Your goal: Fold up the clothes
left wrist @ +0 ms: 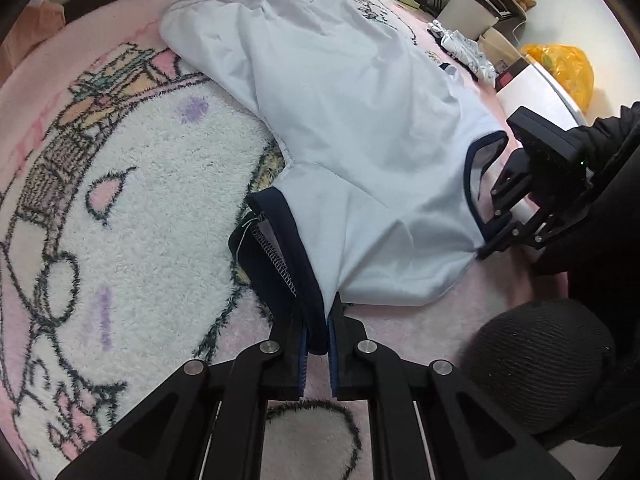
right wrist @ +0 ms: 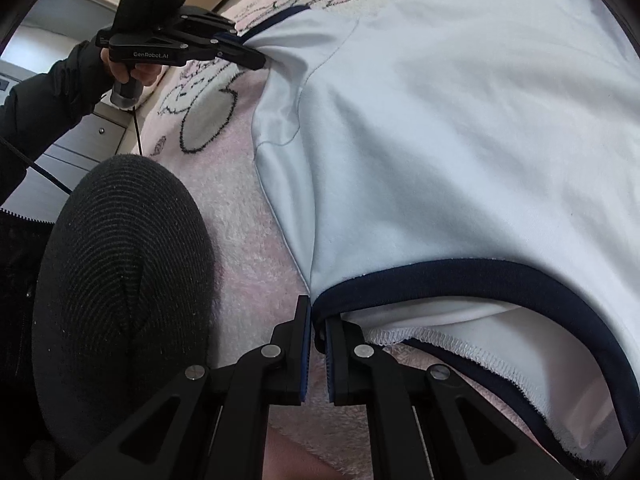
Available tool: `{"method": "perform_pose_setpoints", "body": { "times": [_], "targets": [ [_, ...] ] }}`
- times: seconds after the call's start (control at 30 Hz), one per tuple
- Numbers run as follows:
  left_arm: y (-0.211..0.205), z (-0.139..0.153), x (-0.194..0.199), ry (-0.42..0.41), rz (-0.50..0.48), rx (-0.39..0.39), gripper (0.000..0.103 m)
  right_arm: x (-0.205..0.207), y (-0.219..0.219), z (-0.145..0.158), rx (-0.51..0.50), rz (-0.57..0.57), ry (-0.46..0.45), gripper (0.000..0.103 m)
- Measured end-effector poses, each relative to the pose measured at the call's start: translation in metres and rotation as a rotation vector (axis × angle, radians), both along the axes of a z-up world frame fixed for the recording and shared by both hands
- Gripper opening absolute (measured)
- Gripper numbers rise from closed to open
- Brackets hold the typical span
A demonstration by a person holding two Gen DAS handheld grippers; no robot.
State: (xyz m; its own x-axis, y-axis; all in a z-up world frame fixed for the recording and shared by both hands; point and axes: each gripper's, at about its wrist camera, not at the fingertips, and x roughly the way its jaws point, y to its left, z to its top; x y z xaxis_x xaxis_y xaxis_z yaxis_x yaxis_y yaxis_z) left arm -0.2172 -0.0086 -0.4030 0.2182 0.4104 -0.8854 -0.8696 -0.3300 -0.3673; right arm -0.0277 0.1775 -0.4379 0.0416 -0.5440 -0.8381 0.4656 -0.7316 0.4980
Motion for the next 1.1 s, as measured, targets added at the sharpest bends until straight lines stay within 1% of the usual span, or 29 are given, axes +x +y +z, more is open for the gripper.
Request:
{"method": "perform_pose_setpoints", "body": {
  "times": [0.1, 0.2, 0.37, 0.43, 0.5, 0.57, 0.67, 0.8, 0.83, 0.9, 0.93, 0.97, 1.0, 1.03, 1.07, 1.1],
  "targets": [
    [0.001, -0.007, -0.003, -0.046, -0.029, -0.020, 0.006, 0.002, -0.001, 0.006, -0.042, 0.021, 0.044, 0.004],
    [0.000, -0.012, -0.010, -0.049, -0.033, -0.059, 0.007, 0.008, 0.001, 0.013, -0.081, 0.069, 0.074, 0.007],
    [0.009, -0.007, -0.019, -0.060, -0.041, -0.069, 0.007, 0.008, 0.011, 0.017, -0.139, 0.071, 0.068, 0.007],
    [0.014, -0.009, -0.018, -0.062, -0.061, -0.093, 0.007, 0.007, 0.010, 0.017, -0.151, 0.077, 0.064, 0.007],
    [0.017, -0.011, -0.018, -0.066, -0.077, -0.117, 0.007, 0.008, 0.004, 0.016, -0.143, 0.096, 0.072, 0.008],
    [0.018, -0.012, -0.016, -0.096, -0.082, -0.132, 0.007, 0.010, 0.000, 0.015, -0.136, 0.115, 0.071, 0.008],
    [0.016, -0.015, -0.014, -0.085, -0.080, -0.191, 0.007, 0.011, -0.003, 0.012, -0.099, 0.140, 0.072, 0.008],
    [0.005, -0.017, -0.013, -0.070, -0.041, -0.297, 0.007, 0.012, 0.008, 0.005, -0.072, 0.115, 0.029, 0.008],
    [0.003, -0.016, -0.012, -0.069, -0.033, -0.314, 0.007, 0.012, 0.010, 0.004, -0.075, 0.107, 0.021, 0.009],
    [0.004, -0.007, -0.009, -0.048, -0.019, -0.315, 0.007, 0.011, 0.012, 0.002, -0.078, 0.092, 0.006, 0.009],
    [0.005, -0.002, -0.009, -0.031, -0.011, -0.311, 0.007, 0.011, 0.013, 0.002, -0.075, 0.091, 0.003, 0.018],
    [0.009, 0.003, -0.008, -0.020, 0.000, -0.306, 0.007, 0.011, 0.014, 0.002, -0.078, 0.091, 0.001, 0.036],
    [0.013, 0.008, -0.006, -0.010, 0.013, -0.300, 0.008, 0.011, 0.015, 0.003, -0.084, 0.091, 0.001, 0.042],
    [0.018, 0.013, -0.005, 0.000, 0.025, -0.294, 0.010, 0.012, 0.015, 0.005, -0.095, 0.089, 0.004, 0.049],
    [0.022, 0.018, -0.004, 0.010, 0.038, -0.289, 0.021, 0.012, 0.016, 0.007, -0.107, 0.087, 0.007, 0.054],
    [0.027, 0.022, -0.002, 0.014, 0.041, -0.277, 0.033, 0.012, 0.016, 0.009, -0.115, 0.086, 0.014, 0.056]
  ]
}}
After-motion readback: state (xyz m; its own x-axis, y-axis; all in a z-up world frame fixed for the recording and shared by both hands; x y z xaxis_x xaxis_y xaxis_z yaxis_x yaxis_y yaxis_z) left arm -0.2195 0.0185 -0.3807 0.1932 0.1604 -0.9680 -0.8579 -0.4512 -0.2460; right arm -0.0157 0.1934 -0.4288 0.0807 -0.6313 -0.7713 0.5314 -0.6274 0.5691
